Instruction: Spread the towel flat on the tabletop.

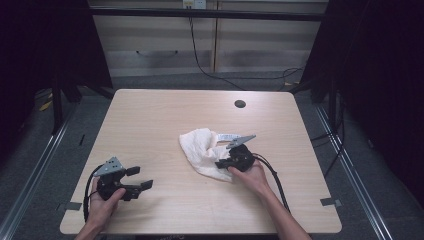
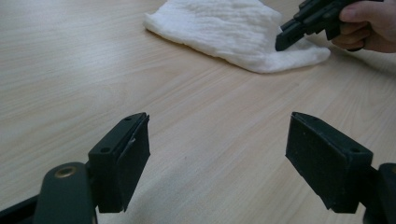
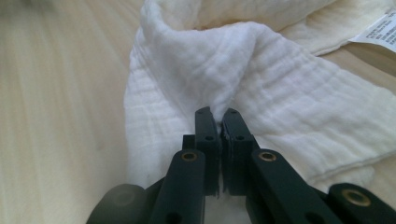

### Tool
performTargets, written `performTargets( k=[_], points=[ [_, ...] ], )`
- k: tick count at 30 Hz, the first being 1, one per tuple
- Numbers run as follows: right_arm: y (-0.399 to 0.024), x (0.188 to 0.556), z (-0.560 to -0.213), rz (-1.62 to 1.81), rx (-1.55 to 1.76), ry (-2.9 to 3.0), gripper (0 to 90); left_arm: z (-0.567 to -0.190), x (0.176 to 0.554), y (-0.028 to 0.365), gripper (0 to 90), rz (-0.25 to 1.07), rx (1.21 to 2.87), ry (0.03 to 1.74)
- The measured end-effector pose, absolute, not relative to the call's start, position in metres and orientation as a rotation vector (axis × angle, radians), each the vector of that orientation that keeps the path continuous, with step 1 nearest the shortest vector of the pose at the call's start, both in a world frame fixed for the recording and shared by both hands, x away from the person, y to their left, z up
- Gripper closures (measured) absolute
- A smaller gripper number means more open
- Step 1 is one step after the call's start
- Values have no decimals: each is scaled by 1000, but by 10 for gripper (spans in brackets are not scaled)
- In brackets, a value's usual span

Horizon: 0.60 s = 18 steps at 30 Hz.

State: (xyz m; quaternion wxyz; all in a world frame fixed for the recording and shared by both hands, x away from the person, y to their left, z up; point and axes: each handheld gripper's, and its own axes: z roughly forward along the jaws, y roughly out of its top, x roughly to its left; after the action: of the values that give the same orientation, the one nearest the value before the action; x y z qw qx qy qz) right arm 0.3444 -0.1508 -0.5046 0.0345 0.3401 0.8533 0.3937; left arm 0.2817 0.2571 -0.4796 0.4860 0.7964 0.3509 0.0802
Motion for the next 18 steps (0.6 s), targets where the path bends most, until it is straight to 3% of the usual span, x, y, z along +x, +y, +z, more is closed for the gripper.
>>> performTargets(
  k=[18],
  points=[
    [-165, 269, -502, 1227, 965, 2695, 863, -481, 282, 256, 212, 188, 1943, 851]
  ],
)
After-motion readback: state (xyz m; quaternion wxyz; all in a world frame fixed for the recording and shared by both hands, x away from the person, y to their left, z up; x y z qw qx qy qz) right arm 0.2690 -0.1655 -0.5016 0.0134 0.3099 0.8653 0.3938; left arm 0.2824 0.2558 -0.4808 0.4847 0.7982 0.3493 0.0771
